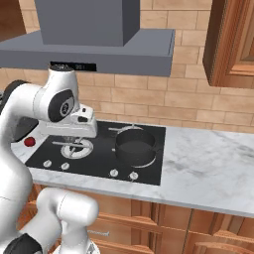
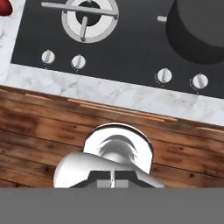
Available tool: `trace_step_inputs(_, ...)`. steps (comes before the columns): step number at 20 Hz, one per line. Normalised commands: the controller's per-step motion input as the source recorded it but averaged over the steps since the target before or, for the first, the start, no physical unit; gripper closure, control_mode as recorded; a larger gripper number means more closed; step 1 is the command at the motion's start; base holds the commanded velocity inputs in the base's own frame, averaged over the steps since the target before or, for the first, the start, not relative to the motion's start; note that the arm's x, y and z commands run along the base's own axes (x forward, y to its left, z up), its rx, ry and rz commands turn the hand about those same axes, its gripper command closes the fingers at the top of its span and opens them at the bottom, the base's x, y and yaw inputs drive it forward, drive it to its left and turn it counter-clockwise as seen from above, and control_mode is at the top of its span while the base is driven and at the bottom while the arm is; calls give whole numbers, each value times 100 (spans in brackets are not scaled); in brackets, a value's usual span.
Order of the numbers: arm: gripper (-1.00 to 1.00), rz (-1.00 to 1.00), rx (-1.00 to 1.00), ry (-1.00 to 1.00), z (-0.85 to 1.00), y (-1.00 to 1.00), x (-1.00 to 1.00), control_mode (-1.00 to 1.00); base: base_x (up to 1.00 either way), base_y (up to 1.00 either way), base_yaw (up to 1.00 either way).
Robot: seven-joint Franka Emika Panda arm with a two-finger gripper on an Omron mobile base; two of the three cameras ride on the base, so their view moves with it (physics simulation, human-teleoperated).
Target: Turn on the burner for the pot on the stove. Wait thirty seconds for the pot to heat up. Then add the tomato to the pot.
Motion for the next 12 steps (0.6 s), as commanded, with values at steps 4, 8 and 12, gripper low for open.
trace_step_inputs(4,-100,0,-15,11,2,99,9,-100,0,0,0)
trace_step_inputs(8,-100,0,-11,1,0,90,0,-100,0,0,0)
trace_step_inputs(12,-100,0,-7,4,-2,100,0,-100,0,0,0)
